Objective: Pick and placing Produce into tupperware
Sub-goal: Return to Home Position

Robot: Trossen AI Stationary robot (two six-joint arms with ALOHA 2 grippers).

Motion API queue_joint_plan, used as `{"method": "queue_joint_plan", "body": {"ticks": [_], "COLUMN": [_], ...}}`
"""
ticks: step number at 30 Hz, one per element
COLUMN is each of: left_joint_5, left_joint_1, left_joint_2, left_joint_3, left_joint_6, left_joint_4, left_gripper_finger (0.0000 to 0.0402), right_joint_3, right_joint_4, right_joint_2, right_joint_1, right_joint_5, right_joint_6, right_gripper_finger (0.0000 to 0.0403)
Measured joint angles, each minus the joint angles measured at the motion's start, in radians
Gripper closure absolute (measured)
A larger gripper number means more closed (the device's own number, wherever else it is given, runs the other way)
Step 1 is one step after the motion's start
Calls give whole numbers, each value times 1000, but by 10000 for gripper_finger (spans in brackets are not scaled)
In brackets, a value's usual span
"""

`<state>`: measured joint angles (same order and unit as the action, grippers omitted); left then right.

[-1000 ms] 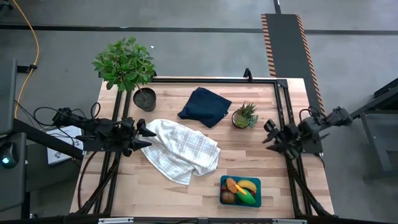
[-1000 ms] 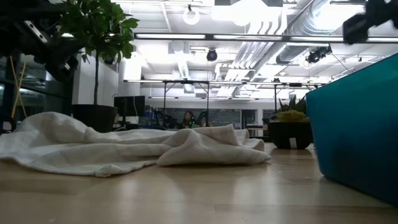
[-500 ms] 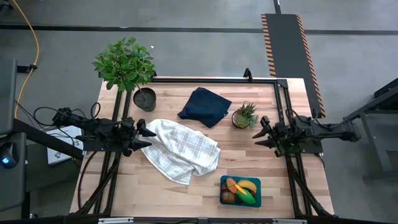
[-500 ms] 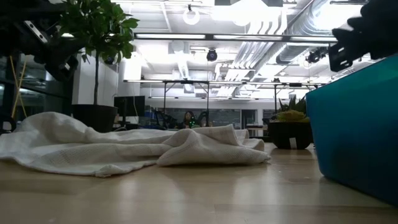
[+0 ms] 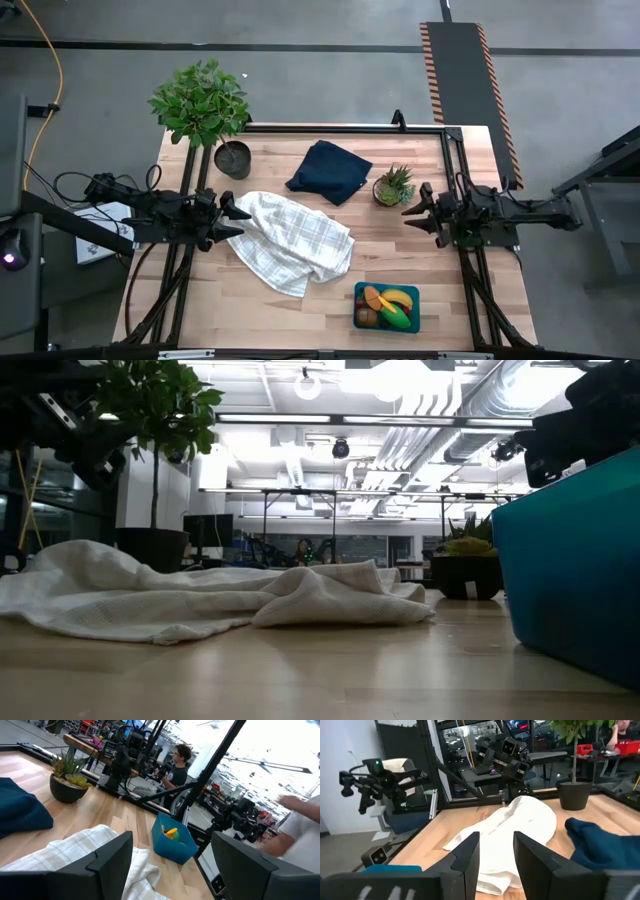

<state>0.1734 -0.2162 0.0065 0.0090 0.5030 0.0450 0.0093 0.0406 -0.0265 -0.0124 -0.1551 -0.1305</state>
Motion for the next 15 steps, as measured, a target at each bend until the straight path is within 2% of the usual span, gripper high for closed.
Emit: {"method": "queue_joint_plan", "body": {"ticks": [7,15], "left_joint_5": [0,0], "left_joint_1": [0,0], "left_joint_2": [0,0], "left_joint_3": [0,0], "left_joint_6": [0,0], "left_joint_4": [0,0], "left_gripper_finger": [142,142], "right_joint_3": [0,0], "right_joint_4": [0,-1], "right_joint_2": [0,0], "right_joint_1": [0,0], "right_joint_5": [1,3], "right_joint_6": [-77,-73], "right_gripper_finger": [292,292]}}
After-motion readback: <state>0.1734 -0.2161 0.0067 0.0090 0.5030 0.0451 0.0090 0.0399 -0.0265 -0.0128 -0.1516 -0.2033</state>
